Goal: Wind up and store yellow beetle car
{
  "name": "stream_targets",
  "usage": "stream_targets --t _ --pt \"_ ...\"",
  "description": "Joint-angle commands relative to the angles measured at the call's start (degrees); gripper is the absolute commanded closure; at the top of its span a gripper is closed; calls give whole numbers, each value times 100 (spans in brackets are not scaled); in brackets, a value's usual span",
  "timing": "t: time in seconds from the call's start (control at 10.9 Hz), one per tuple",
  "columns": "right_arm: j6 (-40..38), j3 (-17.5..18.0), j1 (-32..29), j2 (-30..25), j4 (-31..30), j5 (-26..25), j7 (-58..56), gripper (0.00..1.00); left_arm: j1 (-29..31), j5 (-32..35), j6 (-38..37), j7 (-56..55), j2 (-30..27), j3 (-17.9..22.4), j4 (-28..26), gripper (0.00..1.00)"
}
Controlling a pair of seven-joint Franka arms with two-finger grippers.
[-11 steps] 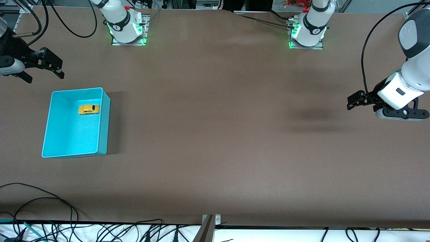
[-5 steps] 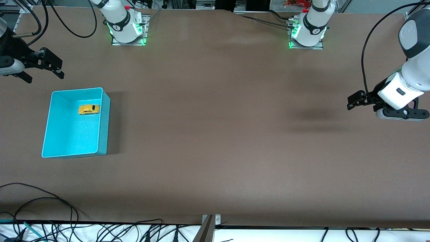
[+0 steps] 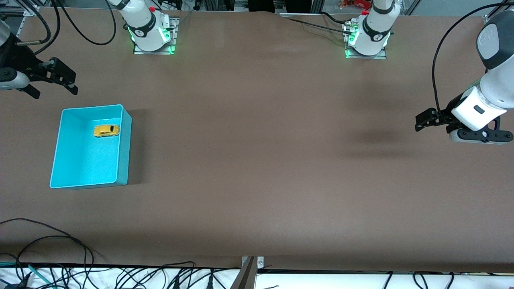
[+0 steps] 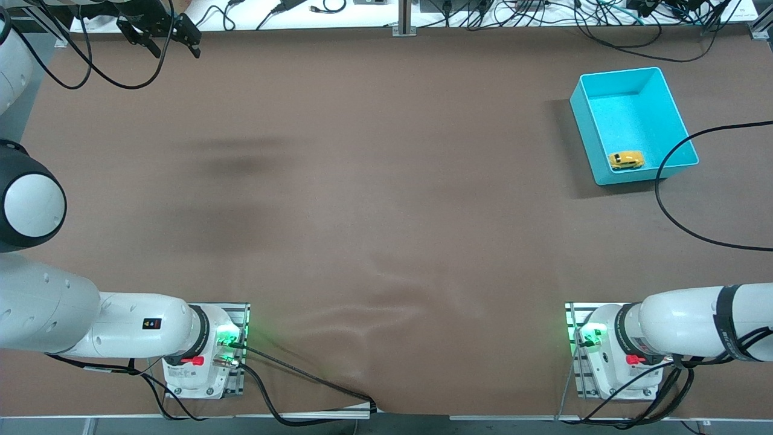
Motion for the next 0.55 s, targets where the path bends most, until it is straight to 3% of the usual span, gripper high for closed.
stream_targets --t 0.0,0.46 --pt "-149 8 -41 72 177 -23 155 0 22 66 -78 119 -8 -18 37 0" --pt "-140 25 -24 63 177 -67 146 0 31 57 -78 119 -8 -18 37 0"
